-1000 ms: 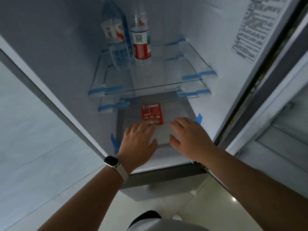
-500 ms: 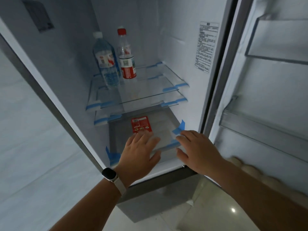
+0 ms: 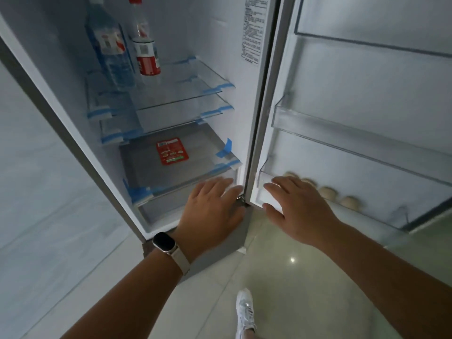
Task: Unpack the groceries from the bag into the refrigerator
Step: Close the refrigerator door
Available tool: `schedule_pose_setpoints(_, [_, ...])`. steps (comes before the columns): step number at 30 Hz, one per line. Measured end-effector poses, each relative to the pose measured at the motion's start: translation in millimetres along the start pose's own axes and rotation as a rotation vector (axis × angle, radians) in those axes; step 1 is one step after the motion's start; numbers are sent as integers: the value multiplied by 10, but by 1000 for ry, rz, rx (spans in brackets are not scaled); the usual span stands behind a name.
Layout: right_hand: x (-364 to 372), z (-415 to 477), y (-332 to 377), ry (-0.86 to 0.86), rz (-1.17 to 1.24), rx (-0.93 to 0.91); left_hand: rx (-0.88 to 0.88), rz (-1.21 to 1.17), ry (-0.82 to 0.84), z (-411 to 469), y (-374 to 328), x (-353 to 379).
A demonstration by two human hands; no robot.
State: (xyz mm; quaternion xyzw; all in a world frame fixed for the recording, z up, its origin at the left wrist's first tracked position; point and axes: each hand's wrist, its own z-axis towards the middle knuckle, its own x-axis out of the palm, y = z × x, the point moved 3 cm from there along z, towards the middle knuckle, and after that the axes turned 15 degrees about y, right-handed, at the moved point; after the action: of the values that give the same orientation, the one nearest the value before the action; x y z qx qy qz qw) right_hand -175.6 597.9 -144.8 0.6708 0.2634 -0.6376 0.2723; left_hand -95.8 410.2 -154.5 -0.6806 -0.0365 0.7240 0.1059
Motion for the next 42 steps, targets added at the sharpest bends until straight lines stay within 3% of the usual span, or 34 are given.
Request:
schedule_pose_setpoints(12, [-202,-1197,-828,-92,-24,246,273,-25,8,393,-1185,121])
schedule_pose_setpoints(22, [-339,-2154,-2000,-92,6,448,439,-7,-35,995,-2688,161])
schedule_pose_setpoints(30, [-349,-2579,-2910,-218,12,420,453,123,-132,1358,-3668,208])
schedule_pose_setpoints(37, [-439,-2447,-3605,-270,142,303,370,200,-297,1615,-4106,110])
schedule_pose_setpoints(42, [-616,-2176,-3911,-374,284,221,304,248,-283,1743,-4293,42])
